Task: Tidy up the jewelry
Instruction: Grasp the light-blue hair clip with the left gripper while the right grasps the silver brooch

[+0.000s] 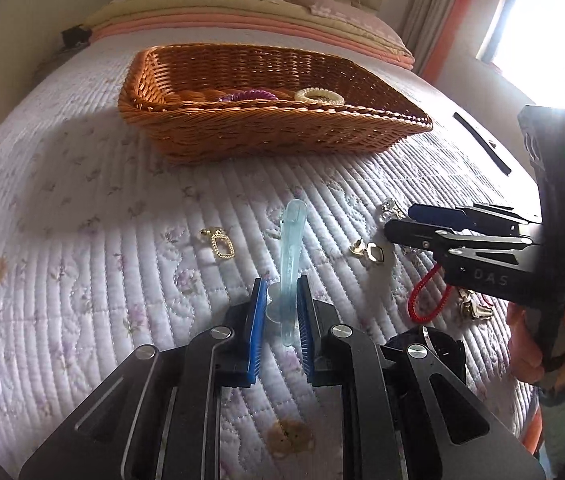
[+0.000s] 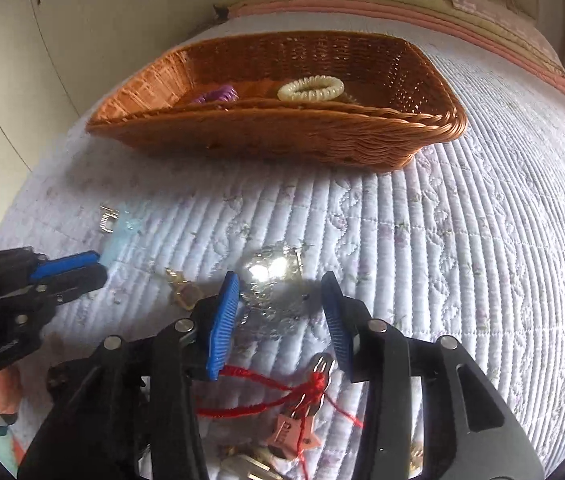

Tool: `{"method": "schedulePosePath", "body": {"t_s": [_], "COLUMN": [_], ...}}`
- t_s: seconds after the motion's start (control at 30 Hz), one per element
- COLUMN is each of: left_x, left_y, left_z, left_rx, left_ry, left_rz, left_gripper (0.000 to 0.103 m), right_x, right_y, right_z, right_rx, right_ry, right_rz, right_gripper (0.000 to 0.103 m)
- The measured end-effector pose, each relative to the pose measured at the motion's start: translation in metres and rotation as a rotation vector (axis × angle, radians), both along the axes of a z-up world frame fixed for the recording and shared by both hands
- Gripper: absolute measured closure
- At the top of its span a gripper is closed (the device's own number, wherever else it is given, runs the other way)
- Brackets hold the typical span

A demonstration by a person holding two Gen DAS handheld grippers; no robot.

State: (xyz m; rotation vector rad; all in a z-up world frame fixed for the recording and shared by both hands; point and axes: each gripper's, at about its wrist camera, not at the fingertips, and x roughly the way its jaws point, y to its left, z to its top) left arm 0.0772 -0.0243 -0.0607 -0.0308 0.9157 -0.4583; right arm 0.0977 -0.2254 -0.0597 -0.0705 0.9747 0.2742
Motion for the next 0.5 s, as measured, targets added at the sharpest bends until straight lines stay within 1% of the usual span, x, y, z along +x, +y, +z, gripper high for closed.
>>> {"method": "schedulePosePath", "body": {"t_s": [0.1,0.17,0.2,0.23,0.27,0.3,0.33,0.37,0.4,0.43,0.5], "left_x": [0.002,0.005,0.006,0.006,0.007,0.007,0.008,0.008,0.008,0.007,0.003], "left_y": [-0.004,-0.009,-0.011,-0.013,-0.016,-0.019,-0.020,-0.022,-0.024,-0.025,-0.025], "left_z": [0.000,-0.001,-0.002,-0.002,-0.001,-0.002,-0.002,-0.003,-0.003,-0.003,-0.002], "left_rx": [-0.001,0.008,0.013,0.016,0.025,0.037,0.046,0.054,0.069,0.091,0.081], "left_ry": [-0.002,-0.004,-0.005,-0.006,-0.010,-0.014,-0.017,-0.018,-0.025,-0.038,-0.051], "left_rz": [0.000,-0.003,-0.006,-0.008,-0.009,-0.007,-0.006,-0.006,-0.002,0.003,-0.006], "left_gripper": [0.084,0.079,0.077,0.075,0.074,0.074,0.074,0.079,0.086,0.091,0.091], "right_x": [-0.003,-0.007,-0.008,-0.009,-0.009,-0.011,-0.012,-0.013,-0.014,-0.016,-0.021], "right_y": [0.004,0.003,0.002,0.001,0.002,0.000,0.000,0.000,-0.002,-0.003,-0.007], "right_z": [-0.001,-0.003,-0.003,-0.002,-0.001,-0.001,0.000,0.001,0.003,0.005,0.011], "right_rx": [-0.026,-0.021,-0.016,-0.009,-0.014,-0.015,-0.014,-0.005,0.004,0.017,0.042], "right_ry": [-0.018,-0.032,-0.035,-0.036,-0.042,-0.046,-0.050,-0.058,-0.065,-0.075,-0.094], "right_rz": [0.000,-0.001,-0.002,0.001,0.000,0.001,0.003,0.003,0.003,0.005,0.003], "right_gripper": [0.064,0.065,0.068,0.076,0.081,0.087,0.089,0.090,0.090,0.090,0.090]}}
